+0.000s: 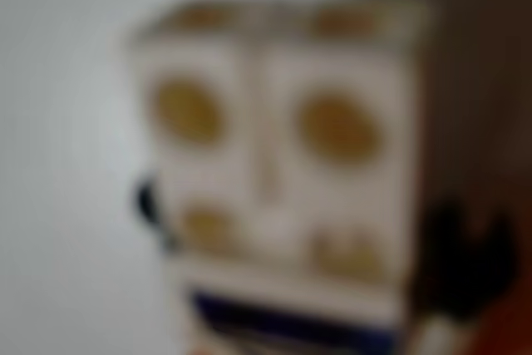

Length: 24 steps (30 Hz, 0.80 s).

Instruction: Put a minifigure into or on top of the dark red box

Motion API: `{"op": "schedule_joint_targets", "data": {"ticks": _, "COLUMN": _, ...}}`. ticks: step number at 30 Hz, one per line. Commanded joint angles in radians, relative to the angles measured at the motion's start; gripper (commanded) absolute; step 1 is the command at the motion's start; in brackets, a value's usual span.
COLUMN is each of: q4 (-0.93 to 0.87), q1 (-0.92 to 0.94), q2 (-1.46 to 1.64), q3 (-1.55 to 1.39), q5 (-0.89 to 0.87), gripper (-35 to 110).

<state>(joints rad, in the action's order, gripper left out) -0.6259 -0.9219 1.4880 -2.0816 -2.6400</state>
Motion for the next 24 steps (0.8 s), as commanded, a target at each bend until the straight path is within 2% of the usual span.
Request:
{"op": "schedule_joint_targets", "data": {"ticks": 1, "q4": -0.002, "q1": -0.023, "q2": 0.011, "q3": -0.012, "q5": -0.018, "gripper": 0}}
{"op": "schedule_joint_targets", "data": {"ticks": 4, "q4": -0.095, "q1": -0.003, "q2": 0.037, "q3": 0.021, "q5": 0.034, "gripper": 0}}
{"op": "schedule_joint_targets", "data": {"ticks": 7, "q4": -0.357, "q1": 0.049, "q2": 0.124, "q3": 0.114, "q5": 0.140, "gripper": 0}}
{"op": "schedule_joint_targets", "data": {"ticks": 12, "q4": -0.828, "q1": 0.210, "q2": 0.270, "q3": 0.307, "q5": 0.420, "gripper": 0}}
{"op": "schedule_joint_targets", "data": {"ticks": 14, "q4": -0.954, "q1": 0.295, "q2": 0.336, "q3": 0.347, "q5": 0.531, "gripper": 1}}
{"op": "schedule_joint_targets", "data": {"ticks": 18, "q4": -0.945, "q1": 0.514, "q2": 0.569, "q3": 0.213, "q5": 0.785, "gripper": 1}}
{"op": "schedule_joint_targets", "data": {"ticks": 24, "q4": -0.888, "q1": 0.962, "q2": 0.859, "q3": 0.089, "q5": 1.292, "gripper": 0}}
